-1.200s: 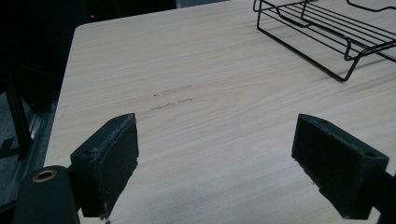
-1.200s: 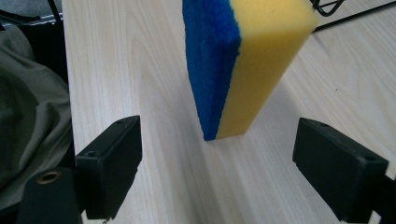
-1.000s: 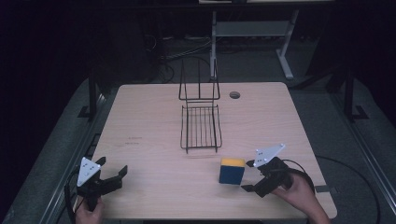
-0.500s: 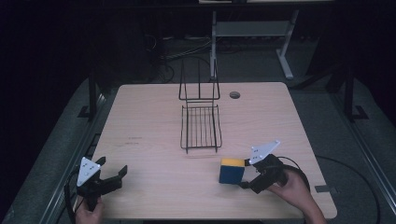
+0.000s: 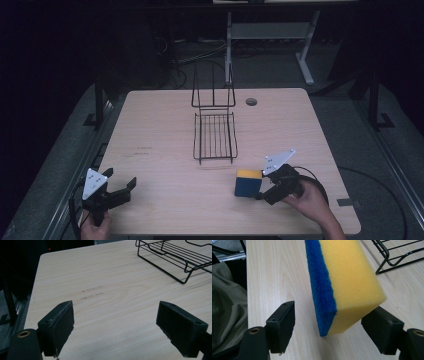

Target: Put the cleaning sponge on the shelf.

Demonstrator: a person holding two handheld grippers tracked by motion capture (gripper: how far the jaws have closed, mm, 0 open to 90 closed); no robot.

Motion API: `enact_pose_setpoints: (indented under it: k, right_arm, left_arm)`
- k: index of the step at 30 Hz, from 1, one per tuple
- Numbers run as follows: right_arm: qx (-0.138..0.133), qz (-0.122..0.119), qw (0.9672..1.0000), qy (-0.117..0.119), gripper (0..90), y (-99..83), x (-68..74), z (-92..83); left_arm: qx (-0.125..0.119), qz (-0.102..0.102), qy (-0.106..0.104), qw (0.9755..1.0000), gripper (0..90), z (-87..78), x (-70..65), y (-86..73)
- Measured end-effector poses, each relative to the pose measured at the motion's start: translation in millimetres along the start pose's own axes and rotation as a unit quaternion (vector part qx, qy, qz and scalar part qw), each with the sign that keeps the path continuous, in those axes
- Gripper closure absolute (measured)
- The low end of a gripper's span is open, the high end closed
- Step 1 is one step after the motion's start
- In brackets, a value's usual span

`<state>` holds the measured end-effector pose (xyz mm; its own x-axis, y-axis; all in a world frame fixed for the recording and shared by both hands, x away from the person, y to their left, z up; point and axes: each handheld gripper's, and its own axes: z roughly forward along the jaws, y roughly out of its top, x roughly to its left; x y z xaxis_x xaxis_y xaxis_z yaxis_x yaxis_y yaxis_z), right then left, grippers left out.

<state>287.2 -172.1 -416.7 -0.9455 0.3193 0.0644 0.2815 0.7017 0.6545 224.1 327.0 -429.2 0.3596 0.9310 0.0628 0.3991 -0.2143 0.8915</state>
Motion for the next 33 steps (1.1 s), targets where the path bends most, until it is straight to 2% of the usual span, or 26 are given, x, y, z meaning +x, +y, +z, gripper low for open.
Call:
enact_pose_setpoints:
  k: [3,13,20,30,33]
  right_arm:
    - [-0.007,-0.003,1.0,-0.002,37.7,-0.1,-0.6,-2.1]
    - [-0.01,-0.004,0.9999,0.001,45.0,1.6,-2.7,-4.8]
    - [-0.004,-0.015,0.9999,0.004,52.3,5.8,-4.5,-1.8]
    - [0.001,-0.028,0.9995,0.014,56.1,9.8,-5.2,-1.5]
    - [-0.007,-0.03,0.9994,0.017,56.1,11.3,-6.3,-3.1]
  left_arm:
    - [-0.001,0.0,0.0,1.0,14.1,0.0,-0.2,0.0]
    - [0.0,0.0,0.0,1.0,14.1,0.6,-0.7,0.2]
    - [-0.001,-0.001,0.0,1.0,14.1,0.3,0.2,-0.1]
    - [0.0,0.0,0.0,1.0,14.1,0.0,0.3,0.1]
    - [-0.001,-0.001,0.0,1.0,14.1,0.5,0.2,0.1]
